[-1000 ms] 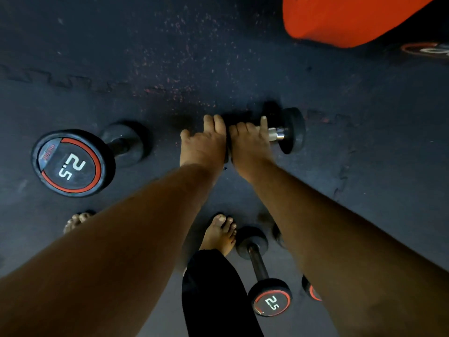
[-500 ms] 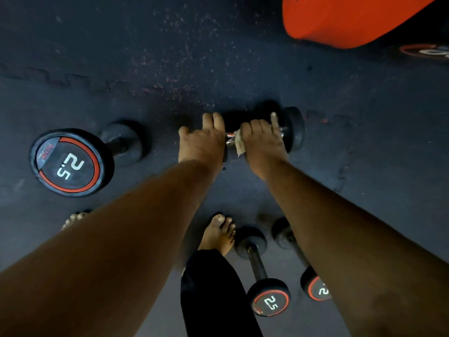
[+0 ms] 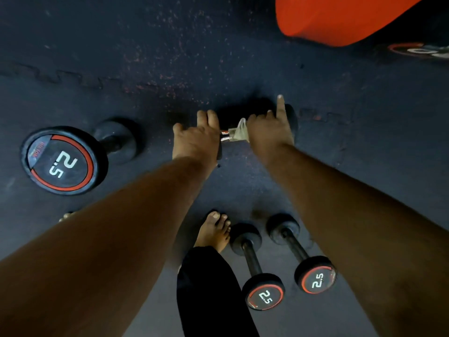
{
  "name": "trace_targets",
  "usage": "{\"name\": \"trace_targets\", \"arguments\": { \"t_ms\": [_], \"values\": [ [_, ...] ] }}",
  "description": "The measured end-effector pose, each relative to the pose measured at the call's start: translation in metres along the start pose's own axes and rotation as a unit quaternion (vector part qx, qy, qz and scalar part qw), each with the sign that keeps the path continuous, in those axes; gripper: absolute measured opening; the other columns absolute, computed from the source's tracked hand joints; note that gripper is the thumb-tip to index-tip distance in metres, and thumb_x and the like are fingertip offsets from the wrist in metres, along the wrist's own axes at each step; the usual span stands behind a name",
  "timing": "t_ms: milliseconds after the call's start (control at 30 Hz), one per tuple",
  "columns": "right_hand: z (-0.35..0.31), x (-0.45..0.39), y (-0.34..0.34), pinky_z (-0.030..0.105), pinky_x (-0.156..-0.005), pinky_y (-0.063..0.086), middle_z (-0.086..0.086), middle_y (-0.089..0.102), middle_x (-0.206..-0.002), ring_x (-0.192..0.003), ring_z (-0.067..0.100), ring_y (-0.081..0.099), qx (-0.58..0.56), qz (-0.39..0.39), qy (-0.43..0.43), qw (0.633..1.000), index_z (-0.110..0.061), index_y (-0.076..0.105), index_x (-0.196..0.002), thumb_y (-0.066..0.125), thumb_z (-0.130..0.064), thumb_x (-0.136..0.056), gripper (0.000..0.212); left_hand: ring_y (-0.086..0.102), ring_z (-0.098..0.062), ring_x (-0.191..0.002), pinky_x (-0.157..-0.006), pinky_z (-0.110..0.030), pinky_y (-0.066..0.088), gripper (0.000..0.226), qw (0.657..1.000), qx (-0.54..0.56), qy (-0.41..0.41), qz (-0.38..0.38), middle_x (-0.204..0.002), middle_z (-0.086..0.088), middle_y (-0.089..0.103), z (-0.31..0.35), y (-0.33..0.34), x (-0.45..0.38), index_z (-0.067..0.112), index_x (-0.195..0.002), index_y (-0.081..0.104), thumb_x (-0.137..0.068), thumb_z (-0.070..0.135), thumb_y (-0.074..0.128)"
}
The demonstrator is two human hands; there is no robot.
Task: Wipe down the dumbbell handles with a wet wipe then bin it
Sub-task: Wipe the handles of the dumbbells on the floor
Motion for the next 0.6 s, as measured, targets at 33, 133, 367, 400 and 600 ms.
{"name": "trace_targets", "arguments": {
  "t_ms": [33, 133, 367, 400, 600],
  "values": [
    [0.002, -0.007, -0.005, 0.055, -0.122, -0.004, 0.006, 0.069, -0.093, -0.1, 0.029, 0.063, -0.014, -0.005, -0.007, 1.0, -0.014, 0.062, -0.104, 0.058, -0.018, -0.092, 0.013, 0.067, -0.032, -0.111, -0.103, -0.053, 0.041, 0.123, 1.0, 0.002, 0.001, -0.002, -0.158, -0.014, 0.03, -0.001, -0.001, -0.001, 0.003, -0.157, 0.007, -0.073, 0.042, 0.089],
    [0.004, -0.003, -0.003, 0.051, -0.125, 0.002, 0.011, 0.07, -0.108, -0.112, 0.031, 0.061, -0.026, 0.028, 0.009, 0.999, -0.012, 0.062, -0.113, 0.059, -0.018, -0.092, 0.023, 0.067, -0.032, -0.113, -0.106, -0.054, 0.04, 0.125, 1.0, -0.006, 0.005, -0.014, -0.159, -0.014, 0.03, -0.002, -0.004, -0.003, 0.003, -0.157, 0.007, -0.072, 0.043, 0.09],
    [-0.011, 0.059, 0.026, 0.045, -0.124, 0.018, 0.019, 0.043, -0.153, -0.143, 0.031, 0.04, -0.272, 0.194, 0.022, 0.942, -0.002, 0.041, -0.149, 0.045, -0.002, -0.092, 0.057, 0.067, -0.032, -0.113, -0.104, -0.053, 0.041, 0.128, 1.0, -0.009, 0.01, -0.016, -0.153, -0.013, 0.037, -0.004, 0.001, -0.003, 0.001, -0.156, 0.01, -0.068, 0.043, 0.093],
    [-0.013, 0.063, 0.023, 0.047, -0.12, 0.027, 0.018, 0.05, -0.148, -0.139, 0.032, 0.046, -0.346, 0.206, 0.041, 0.914, -0.005, 0.048, -0.145, 0.048, -0.001, -0.091, 0.053, 0.065, -0.032, -0.116, -0.106, -0.054, 0.04, 0.131, 0.999, -0.007, 0.014, -0.027, -0.151, -0.012, 0.038, -0.004, -0.001, -0.005, 0.001, -0.156, 0.01, -0.066, 0.046, 0.094],
    [-0.052, 0.09, 0.001, 0.027, -0.08, 0.042, 0.015, 0.065, -0.128, -0.112, 0.034, 0.063, -0.623, 0.158, 0.259, 0.721, -0.014, 0.055, -0.138, 0.048, -0.009, -0.099, 0.04, 0.045, -0.039, -0.139, -0.111, -0.059, 0.034, 0.134, 0.993, -0.012, 0.083, -0.088, -0.162, -0.016, 0.029, -0.018, -0.011, -0.022, 0.01, -0.162, -0.011, -0.076, 0.036, 0.09]
  ]
}}
Point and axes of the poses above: each hand's wrist, its own x-axis away from the middle knuckle, its own y-axis out of the palm, z = x × y, the point moved 4 cm from there along -x, towards the middle knuckle
